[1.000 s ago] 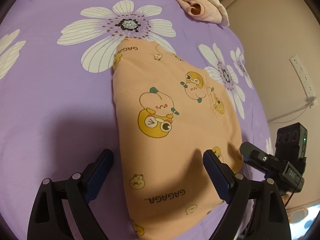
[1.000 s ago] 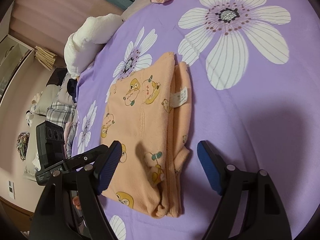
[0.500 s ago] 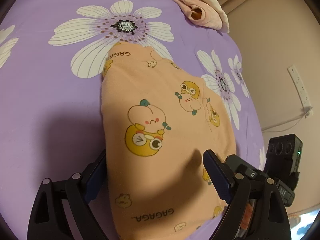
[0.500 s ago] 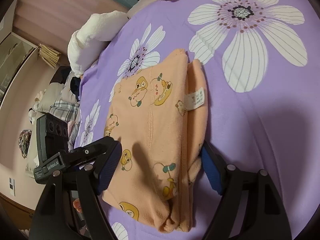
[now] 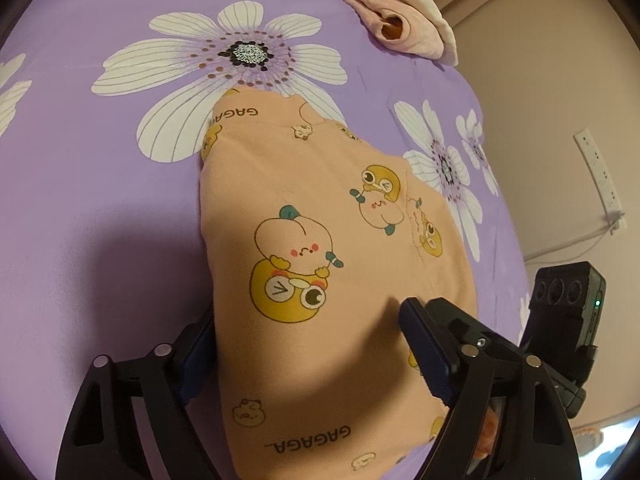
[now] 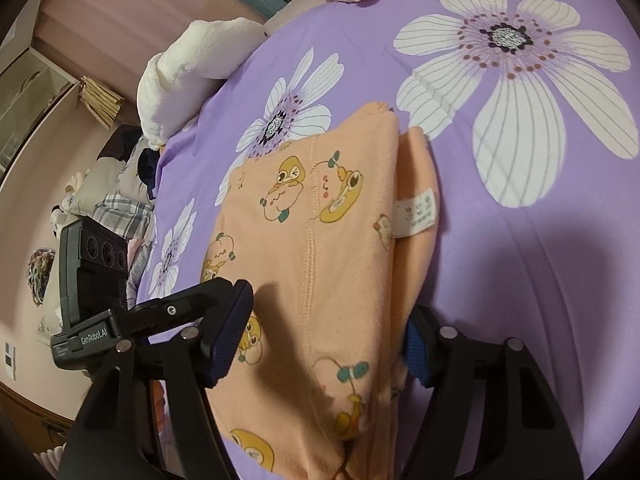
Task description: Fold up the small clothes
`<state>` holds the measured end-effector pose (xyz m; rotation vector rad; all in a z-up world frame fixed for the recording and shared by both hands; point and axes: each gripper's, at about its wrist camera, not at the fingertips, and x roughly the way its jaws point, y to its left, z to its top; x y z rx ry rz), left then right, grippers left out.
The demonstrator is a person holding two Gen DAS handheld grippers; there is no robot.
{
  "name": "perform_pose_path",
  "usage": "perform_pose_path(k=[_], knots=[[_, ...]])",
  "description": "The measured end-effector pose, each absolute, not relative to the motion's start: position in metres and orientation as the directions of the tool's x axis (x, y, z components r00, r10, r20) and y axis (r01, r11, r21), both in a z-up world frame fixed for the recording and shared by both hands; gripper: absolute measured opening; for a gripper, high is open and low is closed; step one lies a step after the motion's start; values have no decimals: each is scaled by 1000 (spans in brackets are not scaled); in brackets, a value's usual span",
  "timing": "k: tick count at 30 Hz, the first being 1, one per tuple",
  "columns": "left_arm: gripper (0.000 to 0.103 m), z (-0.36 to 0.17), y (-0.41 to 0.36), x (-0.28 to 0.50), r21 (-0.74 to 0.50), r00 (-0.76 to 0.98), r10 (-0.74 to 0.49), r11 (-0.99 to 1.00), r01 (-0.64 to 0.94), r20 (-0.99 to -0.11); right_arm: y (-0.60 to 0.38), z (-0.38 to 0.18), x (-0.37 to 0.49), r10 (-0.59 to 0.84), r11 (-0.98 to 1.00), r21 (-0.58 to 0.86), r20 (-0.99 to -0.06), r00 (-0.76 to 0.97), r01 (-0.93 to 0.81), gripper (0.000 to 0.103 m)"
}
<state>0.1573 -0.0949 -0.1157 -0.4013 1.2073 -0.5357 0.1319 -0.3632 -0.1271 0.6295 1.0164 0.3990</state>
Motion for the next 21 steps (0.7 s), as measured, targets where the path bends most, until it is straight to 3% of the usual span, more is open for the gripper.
perform_pose_path(k=[21], knots=[[38,-113,-87,155,-503,284,-517,855,124,-808,-346,-116,128,518,814,579,-689,507,-44,28]])
